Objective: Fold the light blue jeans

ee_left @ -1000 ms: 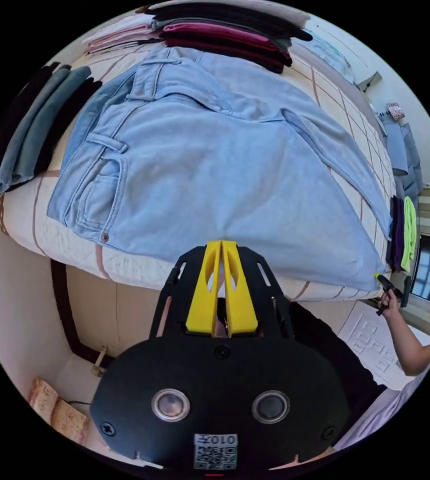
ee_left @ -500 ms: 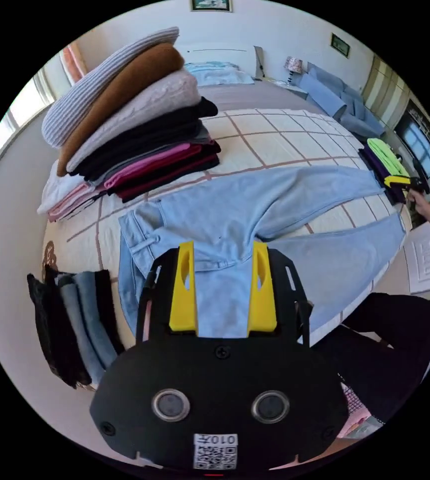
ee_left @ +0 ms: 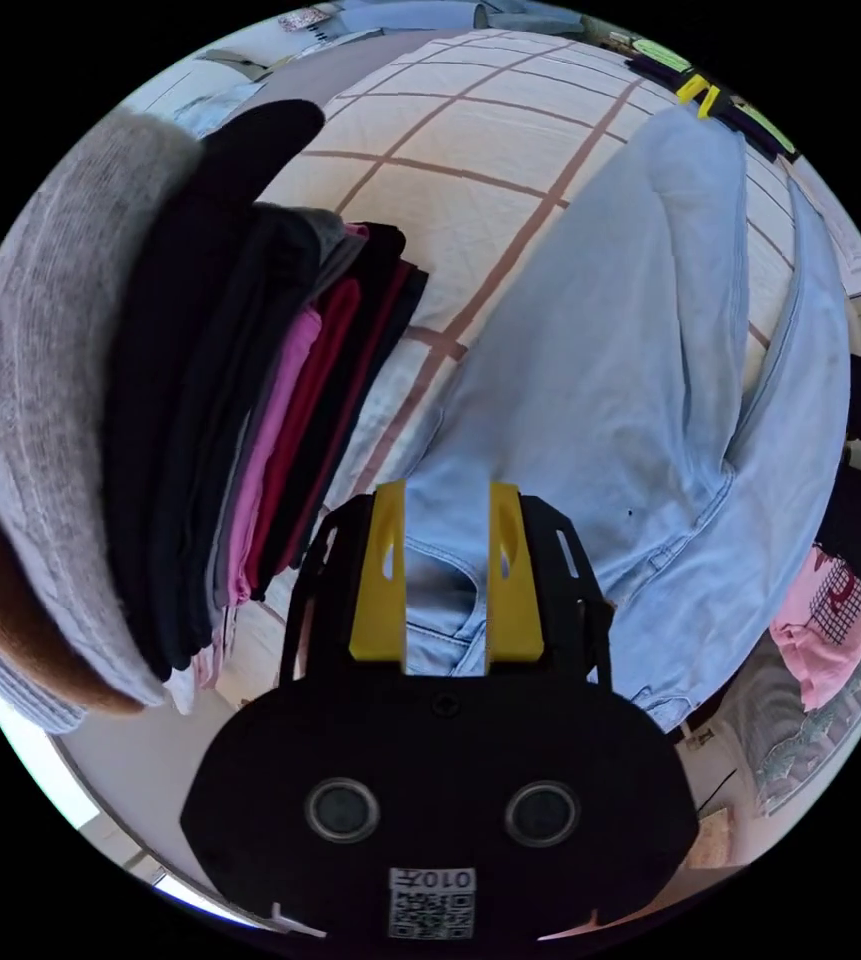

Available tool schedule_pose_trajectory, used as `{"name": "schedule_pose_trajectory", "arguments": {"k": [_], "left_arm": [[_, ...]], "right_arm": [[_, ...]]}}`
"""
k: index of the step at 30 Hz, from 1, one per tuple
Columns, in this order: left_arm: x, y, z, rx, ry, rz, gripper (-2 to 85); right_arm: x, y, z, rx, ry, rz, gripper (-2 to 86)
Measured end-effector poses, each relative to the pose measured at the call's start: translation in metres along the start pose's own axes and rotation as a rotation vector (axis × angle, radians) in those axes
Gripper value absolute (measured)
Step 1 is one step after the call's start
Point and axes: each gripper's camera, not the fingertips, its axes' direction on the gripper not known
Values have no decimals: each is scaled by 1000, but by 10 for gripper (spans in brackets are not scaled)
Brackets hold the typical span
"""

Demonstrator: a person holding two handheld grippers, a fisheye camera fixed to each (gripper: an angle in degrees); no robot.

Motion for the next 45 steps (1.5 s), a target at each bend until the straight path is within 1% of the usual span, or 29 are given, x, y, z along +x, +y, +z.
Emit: {"name": "schedule_pose_trajectory", "arguments": {"k": [4, 7, 10, 12, 16, 19, 23, 26, 30, 34, 38, 41, 45], "left_arm": [[-14, -10, 3, 5, 7, 16, 118], [-27, -23, 5, 18, 20, 23, 113], [-30, -41, 20, -46, 9, 77, 105], [-22, -55, 32, -90, -7, 162, 96], [-8, -70, 46, -129, -11, 233, 79], [-5, -71, 50, -106, -19, 209, 69], [-13, -67, 55, -58, 42, 124, 60], [-10, -71, 58, -72, 42, 129, 55], [1, -74, 58, -91, 3, 120, 46], [12, -66, 54, -74, -43, 86, 30], [11, -54, 40, -33, -15, 12, 12], [14, -43, 24, -4, -32, -24, 7], [34, -20, -11, 13, -142, -89, 4]], "right_arm": [[7, -25, -7, 33, -15, -34, 102], [10, -42, -5, -5, -7, -88, 101], [12, -58, 2, -54, -7, -130, 103], [14, -66, 5, -68, -17, -139, 104], [18, -72, 10, -65, -40, -138, 106], [17, -68, 12, -26, -35, -133, 106], [16, -59, 16, 22, -16, -142, 103], [18, -55, 18, 21, -28, -138, 95], [6, -46, 19, 6, 34, -129, 69], [-3, -25, 19, 36, 73, -61, 34], [5, -1, 9, 67, 18, 29, 27], [7, 30, -11, 144, 11, 93, 24], [-10, 91, -53, 294, 59, 198, 22]]}}
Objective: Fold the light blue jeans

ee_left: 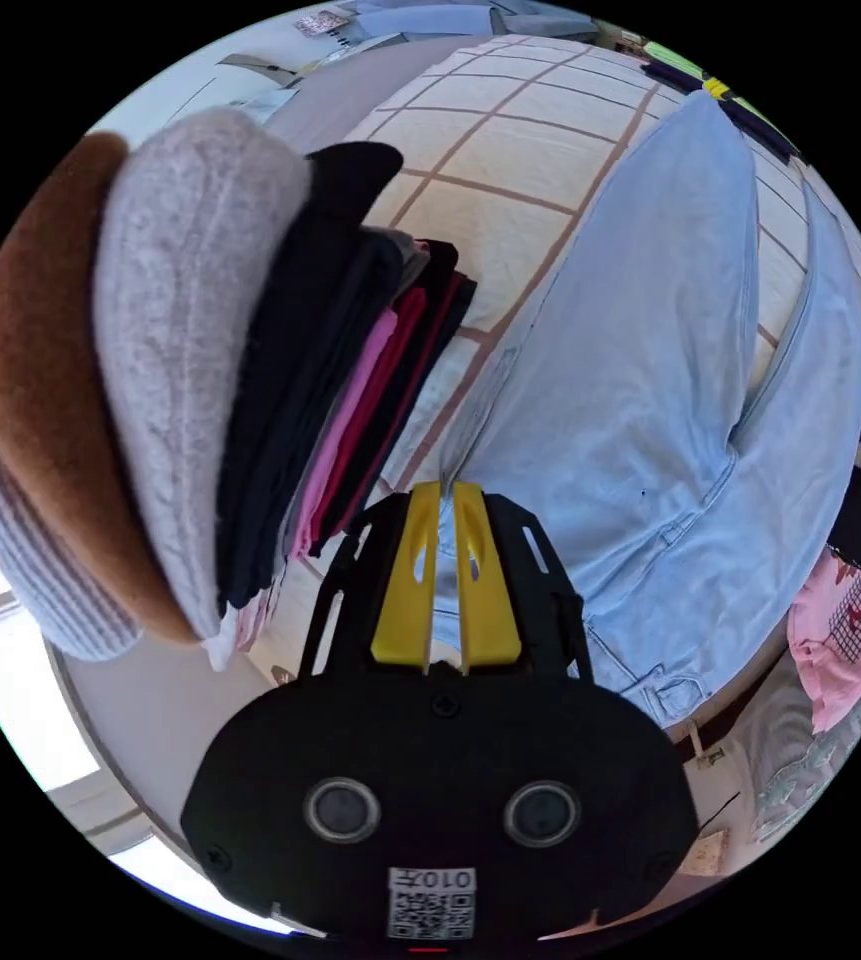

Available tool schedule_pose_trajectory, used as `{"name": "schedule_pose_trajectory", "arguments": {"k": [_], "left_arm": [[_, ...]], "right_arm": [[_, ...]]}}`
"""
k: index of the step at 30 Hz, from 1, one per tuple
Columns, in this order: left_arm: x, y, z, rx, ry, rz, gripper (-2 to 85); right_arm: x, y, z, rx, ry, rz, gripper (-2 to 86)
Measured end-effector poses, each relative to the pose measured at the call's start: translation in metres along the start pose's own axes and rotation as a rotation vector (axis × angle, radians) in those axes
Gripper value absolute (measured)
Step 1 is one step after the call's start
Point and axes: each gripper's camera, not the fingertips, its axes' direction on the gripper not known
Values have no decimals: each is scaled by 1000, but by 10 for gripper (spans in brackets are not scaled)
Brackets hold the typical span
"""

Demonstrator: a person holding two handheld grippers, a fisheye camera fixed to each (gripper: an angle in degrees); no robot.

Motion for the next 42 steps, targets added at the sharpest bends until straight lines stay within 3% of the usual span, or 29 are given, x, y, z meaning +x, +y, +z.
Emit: {"name": "schedule_pose_trajectory", "arguments": {"k": [4, 7, 10, 15, 20, 25, 30, 33, 39, 42], "left_arm": [[39, 41, -50, 44, -129, -101, 2], [94, 85, -82, 59, -153, -149, 2], [153, 120, -82, -13, -48, -218, 2], [249, 133, -11, -243, 125, -168, 2], [252, 124, -12, -250, 95, -169, 3], [260, 133, -42, -185, 28, -121, 7], [298, 129, -10, -282, 10, -85, 29], [308, 119, 8, -345, 44, -53, 42], [318, 130, -7, -415, 72, -22, 53], [315, 144, -12, -464, 162, -142, 54]], "right_arm": [[-45, 82, -50, 65, 46, 52, 21], [-77, 149, -44, 12, -75, 183, 21], [-109, 191, 5, -130, -198, 275, 24], [-123, 202, 83, -337, -280, 313, 35], [-103, 218, 66, -299, -242, 279, 37], [-86, 233, 5, -170, -45, 185, 36], [-101, 254, 55, -285, -196, 120, 33], [-104, 275, 82, -383, -319, 218, 34], [-76, 350, 65, -264, -396, 566, 43], [-39, 389, 54, -116, -407, 824, 50]]}}
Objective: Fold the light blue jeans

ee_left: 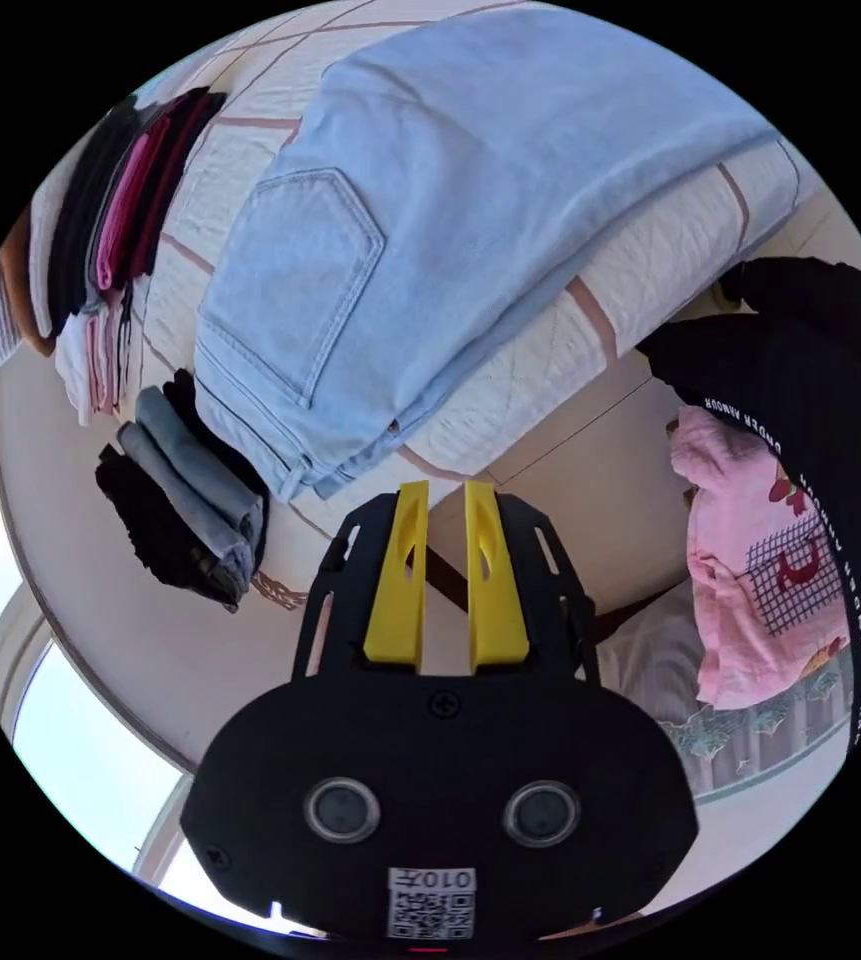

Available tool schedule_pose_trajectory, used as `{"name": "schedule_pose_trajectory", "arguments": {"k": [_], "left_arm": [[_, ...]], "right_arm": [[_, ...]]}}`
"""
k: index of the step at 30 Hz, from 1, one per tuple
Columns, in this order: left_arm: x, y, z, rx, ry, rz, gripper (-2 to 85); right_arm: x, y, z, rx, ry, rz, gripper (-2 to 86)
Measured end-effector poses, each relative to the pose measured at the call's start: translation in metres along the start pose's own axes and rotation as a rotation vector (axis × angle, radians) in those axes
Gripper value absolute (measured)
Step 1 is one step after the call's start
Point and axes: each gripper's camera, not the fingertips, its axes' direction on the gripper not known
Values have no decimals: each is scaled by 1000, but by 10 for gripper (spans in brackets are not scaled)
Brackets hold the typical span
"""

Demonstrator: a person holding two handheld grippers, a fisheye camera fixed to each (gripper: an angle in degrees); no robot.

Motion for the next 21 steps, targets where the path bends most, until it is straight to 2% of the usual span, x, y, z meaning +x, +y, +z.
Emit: {"name": "schedule_pose_trajectory", "arguments": {"k": [3, 5, 8, 11, 13, 14, 21], "left_arm": [[-5, -2, -13, 35, 95, -125, 50], [-1, -15, -27, 88, 135, -138, 46], [23, -50, -54, 161, 122, -36, 42], [50, -83, -88, 261, 67, 120, 42], [64, -99, -109, 334, 6, 216, 42], [70, -108, -121, 373, -15, 274, 42], [77, -141, -143, 430, -1, 321, 32]], "right_arm": [[31, -13, -14, 158, -14, 97, 67], [39, -30, -10, 140, 11, 83, 71], [37, -54, 0, 81, 75, -17, 73], [6, -70, -1, 71, 242, -294, 78], [-15, -81, 10, -10, 389, -543, 83], [-18, -84, 13, -37, 414, -591, 83], [-22, -124, 42, -290, 298, -839, 54]]}}
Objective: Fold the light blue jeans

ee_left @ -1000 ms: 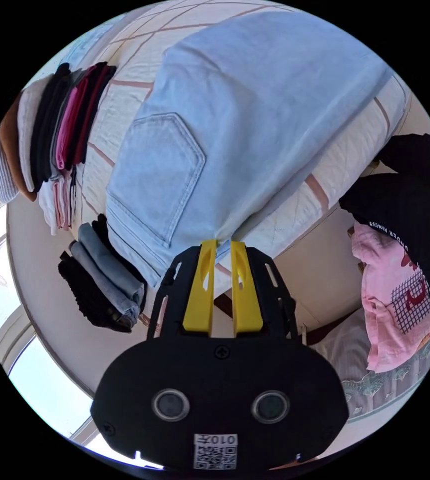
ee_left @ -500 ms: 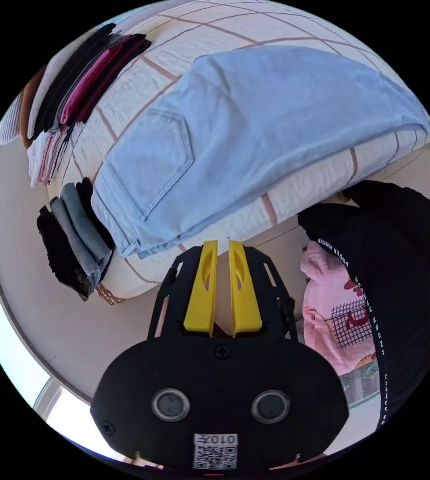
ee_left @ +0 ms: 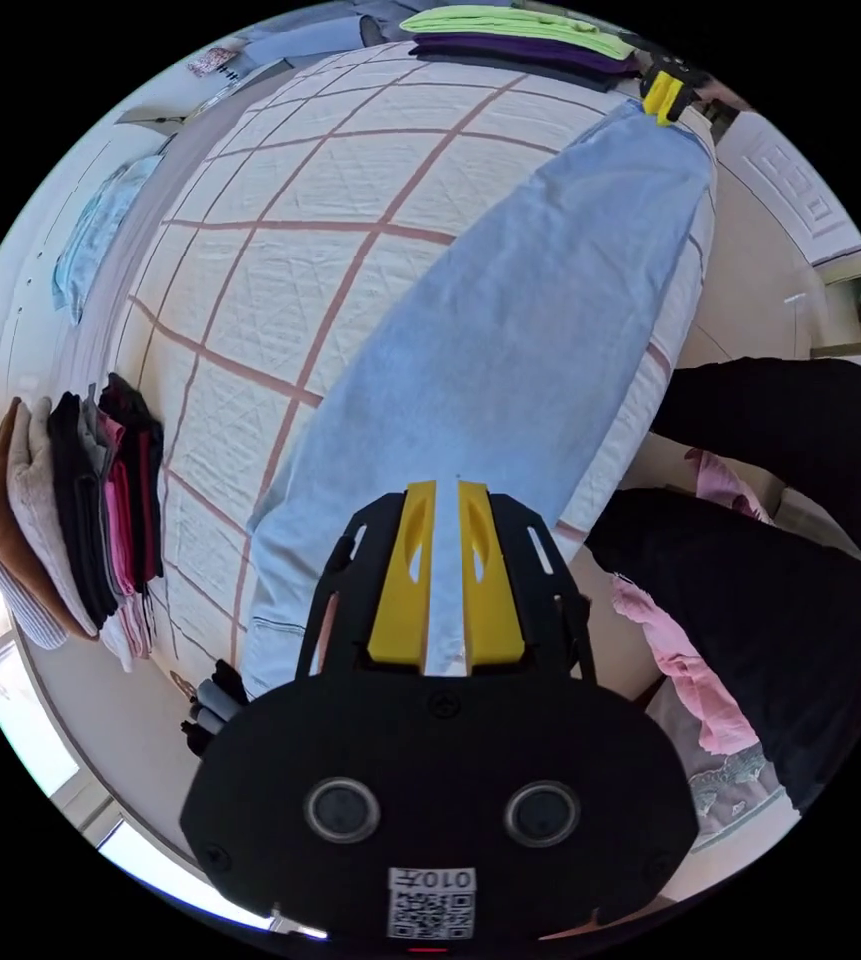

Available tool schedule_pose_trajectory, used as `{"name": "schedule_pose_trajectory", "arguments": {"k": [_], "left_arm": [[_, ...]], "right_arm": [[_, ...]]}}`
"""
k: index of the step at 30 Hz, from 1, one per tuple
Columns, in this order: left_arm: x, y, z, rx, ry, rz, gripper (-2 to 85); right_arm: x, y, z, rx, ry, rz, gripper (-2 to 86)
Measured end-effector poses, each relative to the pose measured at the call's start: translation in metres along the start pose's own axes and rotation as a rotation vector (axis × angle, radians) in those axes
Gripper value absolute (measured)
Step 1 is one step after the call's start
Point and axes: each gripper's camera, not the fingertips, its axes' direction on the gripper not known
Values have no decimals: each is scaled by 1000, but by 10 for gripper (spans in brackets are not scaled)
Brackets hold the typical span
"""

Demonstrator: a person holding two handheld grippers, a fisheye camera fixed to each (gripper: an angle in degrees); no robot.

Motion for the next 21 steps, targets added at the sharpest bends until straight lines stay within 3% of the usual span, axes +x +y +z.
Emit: {"name": "schedule_pose_trajectory", "arguments": {"k": [8, 11, 21], "left_arm": [[16, 13, 6, -65, 35, 39, 18], [13, 18, 13, -85, 85, 0, 15], [3, 63, 5, -86, 102, -43, 9]], "right_arm": [[15, -9, -42, 73, -19, 68, 42], [26, -36, -14, -32, -103, 74, 42], [20, -76, -7, -51, 58, 264, 32]]}}
